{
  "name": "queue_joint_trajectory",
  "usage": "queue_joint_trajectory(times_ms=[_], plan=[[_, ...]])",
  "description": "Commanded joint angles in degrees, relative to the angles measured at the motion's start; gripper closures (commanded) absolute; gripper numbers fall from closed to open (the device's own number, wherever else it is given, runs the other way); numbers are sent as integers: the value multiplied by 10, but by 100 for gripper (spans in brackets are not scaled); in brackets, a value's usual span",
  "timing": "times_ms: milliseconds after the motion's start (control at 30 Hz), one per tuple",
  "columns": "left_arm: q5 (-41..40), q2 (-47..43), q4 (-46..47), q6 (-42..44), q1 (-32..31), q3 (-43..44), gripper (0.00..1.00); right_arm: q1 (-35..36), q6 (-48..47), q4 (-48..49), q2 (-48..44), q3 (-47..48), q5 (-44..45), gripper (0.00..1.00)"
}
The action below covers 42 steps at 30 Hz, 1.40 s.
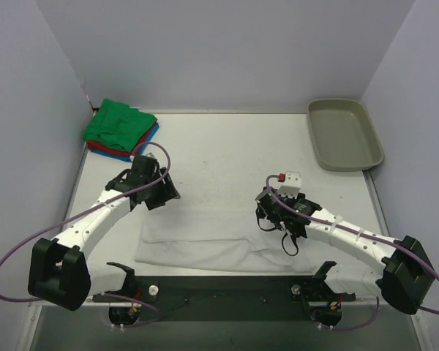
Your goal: Fold and stack the t-shirts
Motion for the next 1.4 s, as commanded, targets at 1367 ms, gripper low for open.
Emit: queue_joint_trajectory(times_ms=[1367], plan=[[23,64,105,5,-45,-44,34,160,113,-47,85,4,-30,30]])
